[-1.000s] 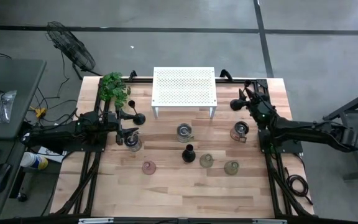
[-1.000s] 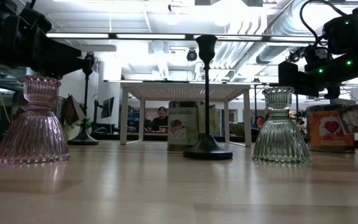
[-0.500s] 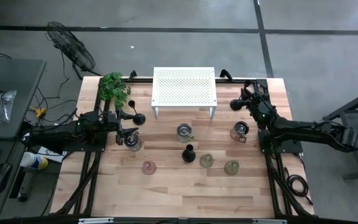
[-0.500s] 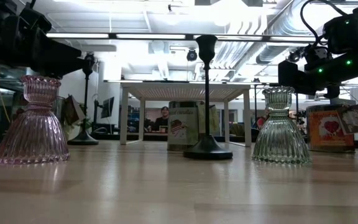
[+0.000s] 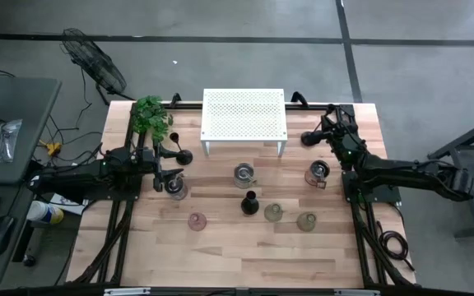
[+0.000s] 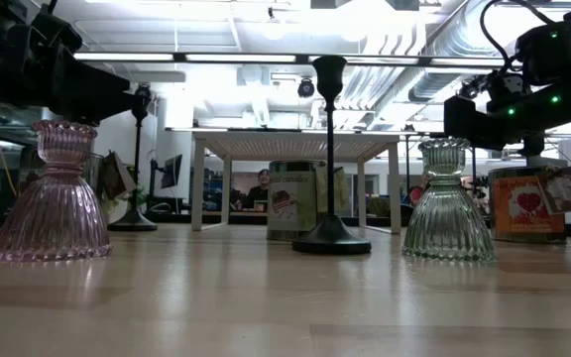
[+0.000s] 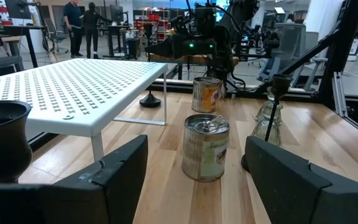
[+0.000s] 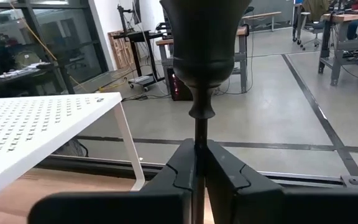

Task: Pick & Place candle stick holders
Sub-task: Put the top right black candle holder on the shelf

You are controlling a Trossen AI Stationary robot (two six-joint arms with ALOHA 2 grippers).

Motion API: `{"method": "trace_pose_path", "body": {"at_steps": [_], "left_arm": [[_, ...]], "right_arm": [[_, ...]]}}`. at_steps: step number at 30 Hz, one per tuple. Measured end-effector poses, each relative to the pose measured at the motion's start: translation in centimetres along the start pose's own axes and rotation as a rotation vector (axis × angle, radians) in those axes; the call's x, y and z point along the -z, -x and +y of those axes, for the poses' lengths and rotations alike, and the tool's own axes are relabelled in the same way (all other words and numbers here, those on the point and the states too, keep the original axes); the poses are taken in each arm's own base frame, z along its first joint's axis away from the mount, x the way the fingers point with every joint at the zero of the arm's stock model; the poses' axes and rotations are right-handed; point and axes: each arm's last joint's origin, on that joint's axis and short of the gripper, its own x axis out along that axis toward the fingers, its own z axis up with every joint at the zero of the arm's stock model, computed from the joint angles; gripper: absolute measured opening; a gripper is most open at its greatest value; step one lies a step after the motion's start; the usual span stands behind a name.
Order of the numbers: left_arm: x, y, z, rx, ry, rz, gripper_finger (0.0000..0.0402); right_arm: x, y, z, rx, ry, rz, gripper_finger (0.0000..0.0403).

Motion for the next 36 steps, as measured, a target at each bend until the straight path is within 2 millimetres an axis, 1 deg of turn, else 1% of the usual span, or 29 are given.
{"method": "trace_pose_path", "body": {"at_steps": [8,14,20,26,32,36], "left_arm": [[0.0,0.0,0.0,0.000,0.000,0.000,0.0265],[0.0,0.0,0.0,0.000,0.000,0.000,0.0265],[0.0,0.0,0.0,0.000,0.000,0.000,0.0265],[0.0,0.0,0.0,0.000,0.000,0.000,0.0265],[0.0,0.0,0.0,0.000,0.000,0.000,0.0265],[0.0,0.0,0.0,0.000,0.000,0.000,0.0265]], "right_arm": [[-0.6,0.0,0.1,-0.013,-0.049,-0.048,0.0007],[-2.4,-0.5,1.1,-0.014,-0.021,-0.058,0.0005],[-5.7,-1.3,2.6,-0.012,0.034,-0.052,0.0005],[-9.8,-1.9,3.6,-0.016,0.054,-0.040,0.0005],[-14.1,-2.4,3.9,-0.100,0.053,-0.085,0.0004],[-16.6,-3.2,4.2,-0.190,0.067,-0.111,0.0004]]}}
